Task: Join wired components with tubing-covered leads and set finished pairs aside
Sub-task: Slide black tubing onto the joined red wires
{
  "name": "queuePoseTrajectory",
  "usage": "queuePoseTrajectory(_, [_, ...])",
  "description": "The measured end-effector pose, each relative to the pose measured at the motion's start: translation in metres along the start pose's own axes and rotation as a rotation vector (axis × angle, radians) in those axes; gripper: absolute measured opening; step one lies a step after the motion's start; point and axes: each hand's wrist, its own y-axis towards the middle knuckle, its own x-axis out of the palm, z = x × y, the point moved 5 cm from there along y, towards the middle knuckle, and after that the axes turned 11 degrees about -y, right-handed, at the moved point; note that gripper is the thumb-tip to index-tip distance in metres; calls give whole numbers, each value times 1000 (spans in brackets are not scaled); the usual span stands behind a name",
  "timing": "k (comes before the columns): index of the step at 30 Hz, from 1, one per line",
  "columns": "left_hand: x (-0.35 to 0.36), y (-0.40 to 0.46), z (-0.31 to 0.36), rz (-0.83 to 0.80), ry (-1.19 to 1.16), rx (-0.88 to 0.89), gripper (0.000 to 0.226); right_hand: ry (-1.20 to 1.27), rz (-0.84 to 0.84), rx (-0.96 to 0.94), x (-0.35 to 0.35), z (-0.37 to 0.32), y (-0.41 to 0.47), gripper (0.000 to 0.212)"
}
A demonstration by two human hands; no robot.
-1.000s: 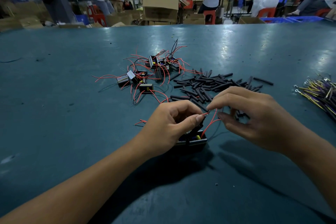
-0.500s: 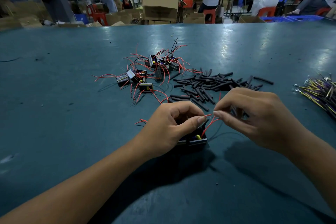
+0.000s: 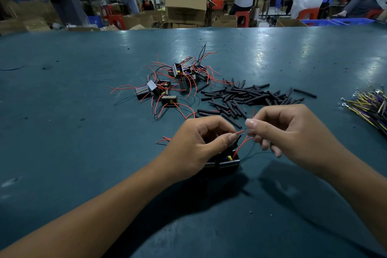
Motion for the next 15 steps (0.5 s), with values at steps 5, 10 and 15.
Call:
queuePoseTrajectory(5, [0,1,1,10,-11,3,7,-9,-53,-50,-3,-5,-2,10])
queuePoseTrajectory(10, [-1,0,0,16,-30,-9,7,-138,-44,-144,-4,-3,-2,17])
queuePoseTrajectory(15, [0,0,-1,1,-28,-20,7,-442,53,-380,-6,-12,-4,13])
